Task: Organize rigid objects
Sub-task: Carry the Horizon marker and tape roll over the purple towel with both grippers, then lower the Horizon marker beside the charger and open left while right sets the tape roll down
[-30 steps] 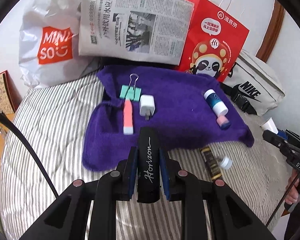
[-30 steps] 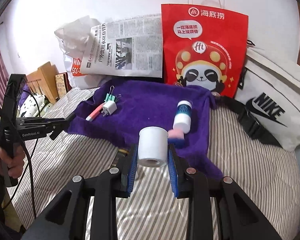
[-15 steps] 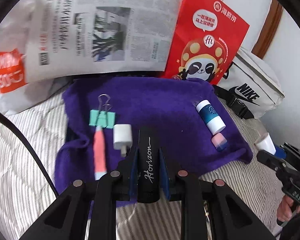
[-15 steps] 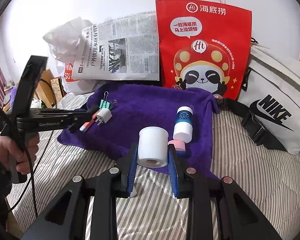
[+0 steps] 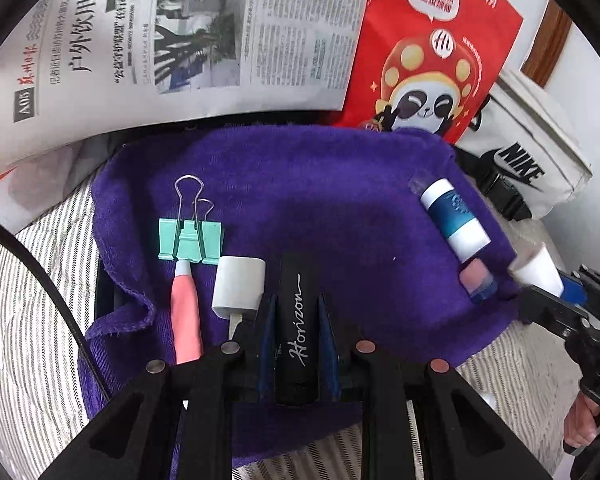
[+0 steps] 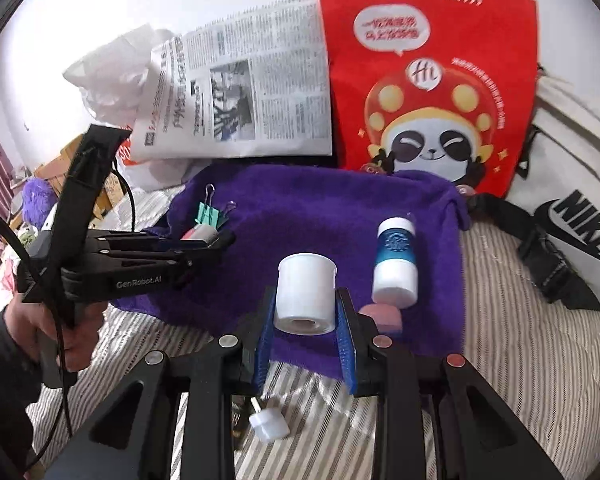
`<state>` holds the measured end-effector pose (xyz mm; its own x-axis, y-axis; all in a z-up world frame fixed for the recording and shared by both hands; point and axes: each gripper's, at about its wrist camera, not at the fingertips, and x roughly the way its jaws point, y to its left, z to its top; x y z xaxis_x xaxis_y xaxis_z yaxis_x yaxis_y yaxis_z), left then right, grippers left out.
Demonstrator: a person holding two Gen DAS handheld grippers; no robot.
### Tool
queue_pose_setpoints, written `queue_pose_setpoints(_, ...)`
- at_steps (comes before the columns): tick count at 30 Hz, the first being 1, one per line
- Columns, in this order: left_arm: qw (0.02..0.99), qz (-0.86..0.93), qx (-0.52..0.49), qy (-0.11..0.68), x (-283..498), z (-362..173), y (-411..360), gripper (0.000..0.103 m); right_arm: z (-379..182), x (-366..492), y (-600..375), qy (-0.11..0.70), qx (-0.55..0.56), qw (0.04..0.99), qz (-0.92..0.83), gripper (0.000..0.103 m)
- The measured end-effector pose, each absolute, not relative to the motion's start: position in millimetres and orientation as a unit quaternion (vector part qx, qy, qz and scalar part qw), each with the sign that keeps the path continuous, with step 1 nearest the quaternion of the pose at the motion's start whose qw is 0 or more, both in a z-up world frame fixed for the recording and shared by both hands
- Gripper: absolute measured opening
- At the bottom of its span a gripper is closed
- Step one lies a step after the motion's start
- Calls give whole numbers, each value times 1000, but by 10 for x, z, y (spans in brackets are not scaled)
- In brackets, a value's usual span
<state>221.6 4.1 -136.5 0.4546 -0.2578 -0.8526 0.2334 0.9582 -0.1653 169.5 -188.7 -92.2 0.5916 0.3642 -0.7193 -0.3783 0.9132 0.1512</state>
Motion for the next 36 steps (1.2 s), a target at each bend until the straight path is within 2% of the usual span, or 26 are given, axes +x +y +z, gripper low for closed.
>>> queue_pose_setpoints(12, 852, -132, 47, 505, 2176, -1475, -42, 21, -1217, 2052, -1786, 424, -32, 883, 199, 29)
queue_pose_setpoints(16, 851, -142, 50, 503, 2154, -1453, -42, 27, -1312, 2210, -1795, 439, -28, 877, 194, 29)
queue_pose_setpoints(19, 854, -141, 46, 498, 2097, -1399, -2, 27, -1372, 2316, -1781, 447, -32, 874, 188, 29)
queue_pose_setpoints(21, 857, -142, 37, 494, 2042, -1334, 52, 32, -1384, 2381, -1774, 450, -32, 873, 185, 29)
queue_pose_setpoints(23, 859, -147, 26, 490, 1987, -1271, 115, 46, -1376, 2444, -1769, 453, -27, 872, 185, 29)
queue_pose_setpoints(24, 860, -148, 20, 489, 1961, -1247, 143, 48, -1372, 2487, -1761, 454, -25, 872, 184, 29)
queue_pose_setpoints(36, 862, -132, -9, 489, 1650, -1087, 406, 48, -1503, 2735, -1624, 471, -50, 867, 157, 29)
